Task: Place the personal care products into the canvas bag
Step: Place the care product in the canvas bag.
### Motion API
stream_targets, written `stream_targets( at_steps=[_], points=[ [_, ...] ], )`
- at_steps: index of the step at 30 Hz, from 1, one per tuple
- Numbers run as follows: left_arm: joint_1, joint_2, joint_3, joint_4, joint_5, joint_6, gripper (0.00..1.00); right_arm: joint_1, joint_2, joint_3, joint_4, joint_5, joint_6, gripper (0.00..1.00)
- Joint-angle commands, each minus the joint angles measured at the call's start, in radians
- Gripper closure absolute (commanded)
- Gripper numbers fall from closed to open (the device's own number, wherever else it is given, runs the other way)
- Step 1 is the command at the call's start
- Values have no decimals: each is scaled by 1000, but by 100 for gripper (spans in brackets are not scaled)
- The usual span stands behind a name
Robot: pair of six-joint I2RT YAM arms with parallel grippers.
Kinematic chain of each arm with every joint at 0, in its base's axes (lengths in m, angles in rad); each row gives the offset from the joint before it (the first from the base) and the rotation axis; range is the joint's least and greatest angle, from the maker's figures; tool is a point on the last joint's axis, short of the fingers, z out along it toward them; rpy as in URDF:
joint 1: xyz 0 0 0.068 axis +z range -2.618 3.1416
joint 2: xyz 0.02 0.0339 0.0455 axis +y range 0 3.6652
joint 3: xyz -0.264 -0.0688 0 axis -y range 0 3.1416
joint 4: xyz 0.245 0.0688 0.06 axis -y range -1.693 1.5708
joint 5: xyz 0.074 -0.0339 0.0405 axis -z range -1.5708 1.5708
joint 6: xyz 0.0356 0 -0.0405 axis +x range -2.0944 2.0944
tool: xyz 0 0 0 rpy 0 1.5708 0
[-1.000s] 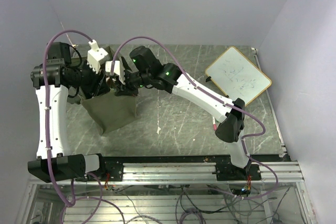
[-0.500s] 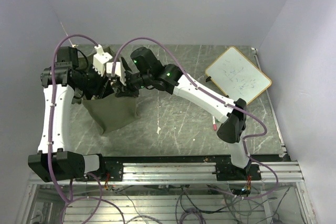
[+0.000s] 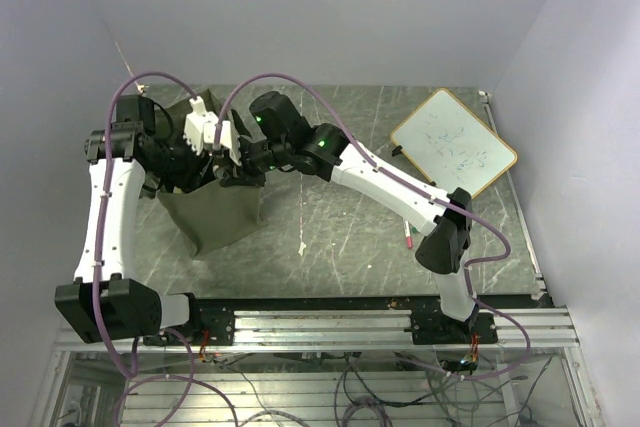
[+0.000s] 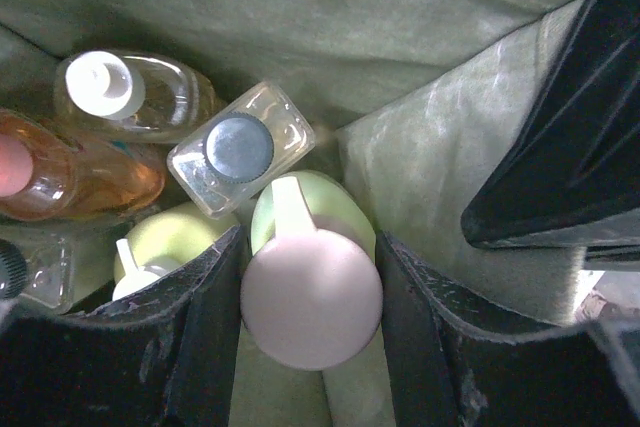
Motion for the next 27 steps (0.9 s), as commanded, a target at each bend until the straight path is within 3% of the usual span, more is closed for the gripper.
stream_targets(
  at_steps=[1,13,27],
  points=[
    [-11,-2,-20,-34,91,70,93,1,-87,24,85,-34,-4,100],
    [-11,79,-38,-147,141,272,93,1,-88,25,85,-37,-4,100],
    [-22,65,-170,-69,167,317,89,-2,-87,16,87,-38,-5,100]
  ],
)
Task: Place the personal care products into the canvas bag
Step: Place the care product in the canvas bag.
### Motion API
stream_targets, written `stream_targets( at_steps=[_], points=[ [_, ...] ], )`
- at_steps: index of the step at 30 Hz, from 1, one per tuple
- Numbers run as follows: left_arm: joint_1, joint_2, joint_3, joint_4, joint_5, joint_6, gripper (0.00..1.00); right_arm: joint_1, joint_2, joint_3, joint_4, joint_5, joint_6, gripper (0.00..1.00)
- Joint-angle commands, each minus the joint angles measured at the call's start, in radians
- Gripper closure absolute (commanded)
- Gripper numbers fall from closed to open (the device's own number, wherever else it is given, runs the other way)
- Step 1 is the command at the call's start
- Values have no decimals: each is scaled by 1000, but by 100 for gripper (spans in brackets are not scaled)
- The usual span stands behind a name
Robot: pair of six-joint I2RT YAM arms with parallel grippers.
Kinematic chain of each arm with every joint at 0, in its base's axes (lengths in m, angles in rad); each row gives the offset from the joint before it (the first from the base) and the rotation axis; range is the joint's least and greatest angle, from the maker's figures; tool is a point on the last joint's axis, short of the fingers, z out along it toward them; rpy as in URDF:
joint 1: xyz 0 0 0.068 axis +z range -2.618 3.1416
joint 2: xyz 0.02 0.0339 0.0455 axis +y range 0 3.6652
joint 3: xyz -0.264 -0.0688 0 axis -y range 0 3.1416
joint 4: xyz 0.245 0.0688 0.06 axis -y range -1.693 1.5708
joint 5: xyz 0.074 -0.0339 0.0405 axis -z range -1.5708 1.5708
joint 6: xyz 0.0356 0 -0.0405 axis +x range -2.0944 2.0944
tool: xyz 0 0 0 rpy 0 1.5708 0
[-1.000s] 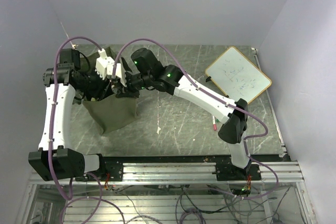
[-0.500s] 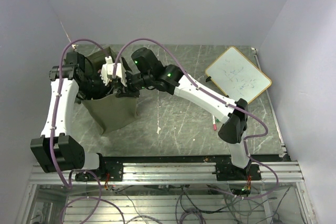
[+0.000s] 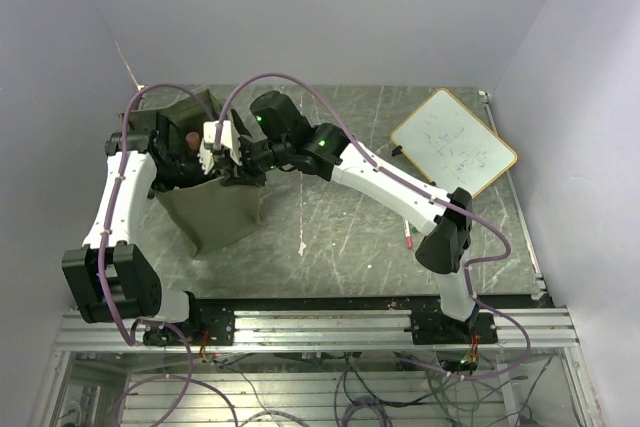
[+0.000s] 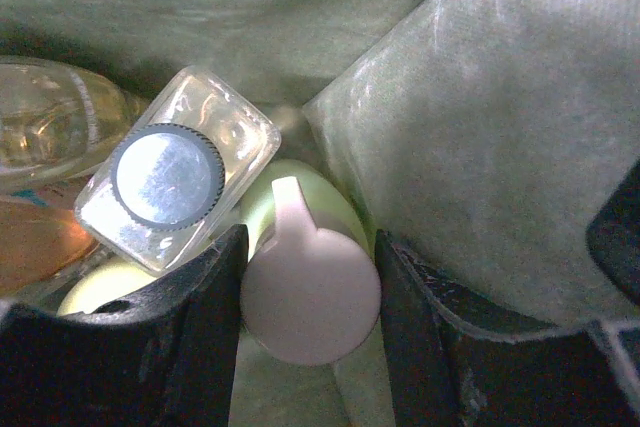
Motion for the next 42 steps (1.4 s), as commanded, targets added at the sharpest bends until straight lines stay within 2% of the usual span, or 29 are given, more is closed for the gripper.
stream_targets(
  at_steps=[1,12,16,24,29,36,38,42],
  points=[
    [-21,-41,-37,-17,114,7,88,-2,-87,12,83,-32,2,100],
    [-27,-67,-121,23,102,-2,81,-6,-85,-4,83,-41,0,100],
    [-27,-72,-117,13,103,1,76,-7,-87,-5,78,-45,-3,100],
    [-27,-76,-64,-5,106,-3,63,-10,-110,-35,81,-47,-30,84],
    [-26,-79,-43,-5,109,-14,56,-11,-116,-39,80,-50,-39,77],
    [-27,-72,-7,-11,109,-28,48,-12,-123,-43,74,-56,-42,75],
    [-27,-69,8,-12,105,-34,38,-13,-129,-45,72,-57,-43,75],
    [-27,-61,48,-17,103,-48,35,-16,-141,-47,70,-59,-44,76]
  ],
)
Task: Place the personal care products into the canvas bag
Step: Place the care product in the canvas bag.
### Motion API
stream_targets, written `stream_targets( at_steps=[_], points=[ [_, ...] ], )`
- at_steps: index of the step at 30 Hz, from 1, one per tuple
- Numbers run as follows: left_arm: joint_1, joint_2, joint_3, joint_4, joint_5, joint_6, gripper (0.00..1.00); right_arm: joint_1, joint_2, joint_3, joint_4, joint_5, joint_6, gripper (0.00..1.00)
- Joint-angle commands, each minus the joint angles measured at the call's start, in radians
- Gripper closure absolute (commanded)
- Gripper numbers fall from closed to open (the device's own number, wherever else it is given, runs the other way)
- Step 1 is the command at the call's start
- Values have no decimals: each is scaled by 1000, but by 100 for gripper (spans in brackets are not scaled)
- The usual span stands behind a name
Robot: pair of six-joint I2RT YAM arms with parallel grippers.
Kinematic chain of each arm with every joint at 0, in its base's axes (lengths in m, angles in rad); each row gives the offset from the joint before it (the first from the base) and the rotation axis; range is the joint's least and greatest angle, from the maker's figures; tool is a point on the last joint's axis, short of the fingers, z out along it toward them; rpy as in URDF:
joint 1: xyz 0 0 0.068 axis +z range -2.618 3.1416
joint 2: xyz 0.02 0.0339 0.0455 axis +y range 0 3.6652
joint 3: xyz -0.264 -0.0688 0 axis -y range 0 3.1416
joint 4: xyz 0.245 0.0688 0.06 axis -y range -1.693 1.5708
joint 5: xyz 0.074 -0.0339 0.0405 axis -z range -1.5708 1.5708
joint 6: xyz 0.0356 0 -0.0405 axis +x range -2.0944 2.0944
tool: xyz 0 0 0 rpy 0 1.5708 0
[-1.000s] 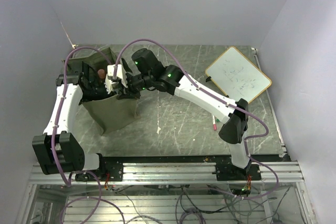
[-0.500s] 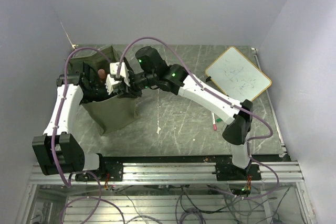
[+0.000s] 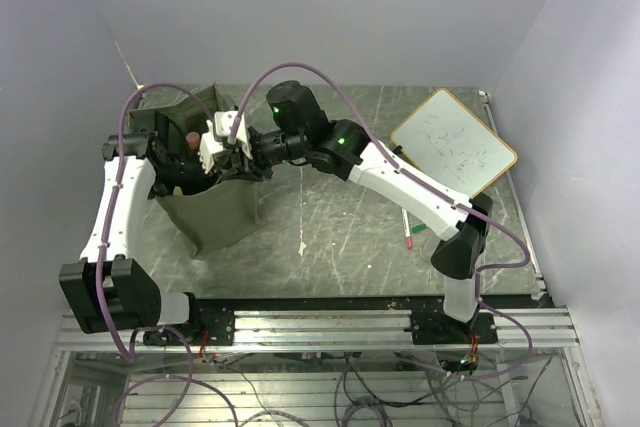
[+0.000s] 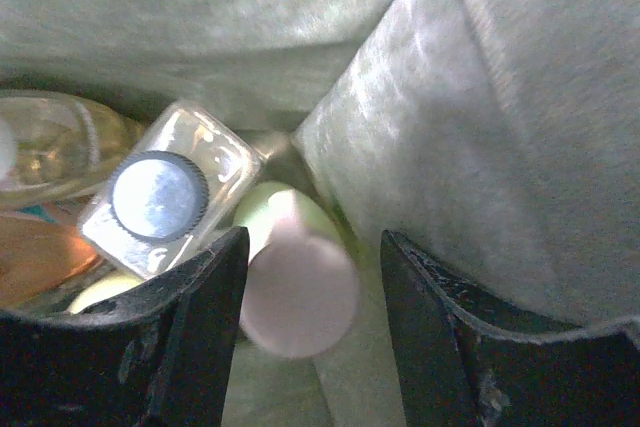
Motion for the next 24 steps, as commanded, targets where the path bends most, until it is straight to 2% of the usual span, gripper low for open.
stream_targets(
  at_steps=[1,15,24],
  points=[
    [-10,-6,85,-48,67,-32,34,-6,-46,-4,12,-13,-12,76],
    [-12,1,241,-95,75,-70,29,-28,-150,-55,-9,38,-37,73],
    [-11,12,370,1,59,-225,28,-87,-284,-183,19,167,-12,70]
  ],
)
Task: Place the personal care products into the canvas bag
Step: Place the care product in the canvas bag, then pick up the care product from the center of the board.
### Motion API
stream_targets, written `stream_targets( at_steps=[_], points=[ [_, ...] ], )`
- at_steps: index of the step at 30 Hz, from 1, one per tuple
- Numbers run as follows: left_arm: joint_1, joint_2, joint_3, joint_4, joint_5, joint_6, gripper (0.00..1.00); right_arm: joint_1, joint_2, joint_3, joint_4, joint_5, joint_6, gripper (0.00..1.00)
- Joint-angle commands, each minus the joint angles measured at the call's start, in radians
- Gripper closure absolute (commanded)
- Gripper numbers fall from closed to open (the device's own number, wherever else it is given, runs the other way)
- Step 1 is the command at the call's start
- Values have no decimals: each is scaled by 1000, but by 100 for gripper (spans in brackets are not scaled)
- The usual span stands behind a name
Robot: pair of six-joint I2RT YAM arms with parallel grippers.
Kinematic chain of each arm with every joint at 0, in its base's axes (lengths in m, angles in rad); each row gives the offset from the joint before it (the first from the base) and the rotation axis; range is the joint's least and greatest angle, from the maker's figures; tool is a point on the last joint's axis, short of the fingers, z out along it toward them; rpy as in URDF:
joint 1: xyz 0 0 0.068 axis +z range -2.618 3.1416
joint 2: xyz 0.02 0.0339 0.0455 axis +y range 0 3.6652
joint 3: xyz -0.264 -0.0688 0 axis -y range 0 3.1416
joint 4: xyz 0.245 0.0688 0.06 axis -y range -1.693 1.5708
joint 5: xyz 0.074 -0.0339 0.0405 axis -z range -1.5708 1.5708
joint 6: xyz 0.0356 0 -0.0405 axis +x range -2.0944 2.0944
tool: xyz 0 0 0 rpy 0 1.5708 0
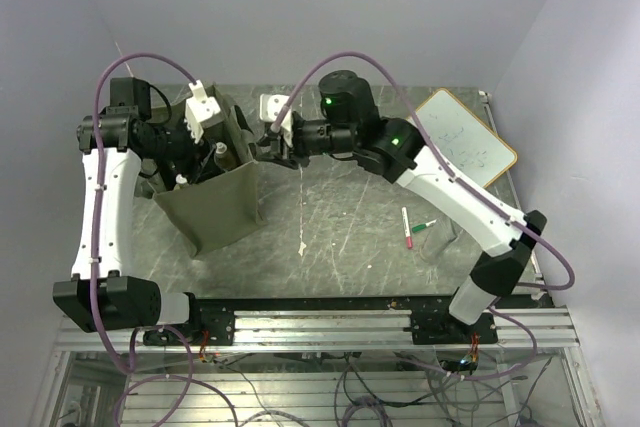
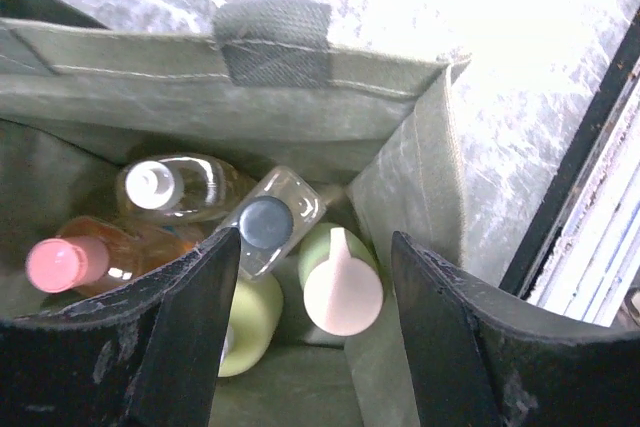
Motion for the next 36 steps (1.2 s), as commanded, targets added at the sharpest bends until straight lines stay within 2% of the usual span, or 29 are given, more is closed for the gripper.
stream_targets(
  at_steps=[1,10,17,21,29,36],
  points=[
    [-7,8,77,78,21,-120,28,-50,-72,-52,23,90,12,70],
    [-9,10,146,300,-88,-370,25,-261,-145,-160,22,126,79,67],
    [-9,-8,142,421,-186,-431,22,-407,-218,-280,11,155,116,64],
    [-9,-10,146,468,-248,-453,19,-447,-261,-342,-9,189,110,61],
    [-10,24,177,510,-304,-477,12,-544,-410,-479,-137,309,99,48],
    [-10,49,179,543,-281,-493,11,-601,-501,-569,-285,404,128,22]
  ],
)
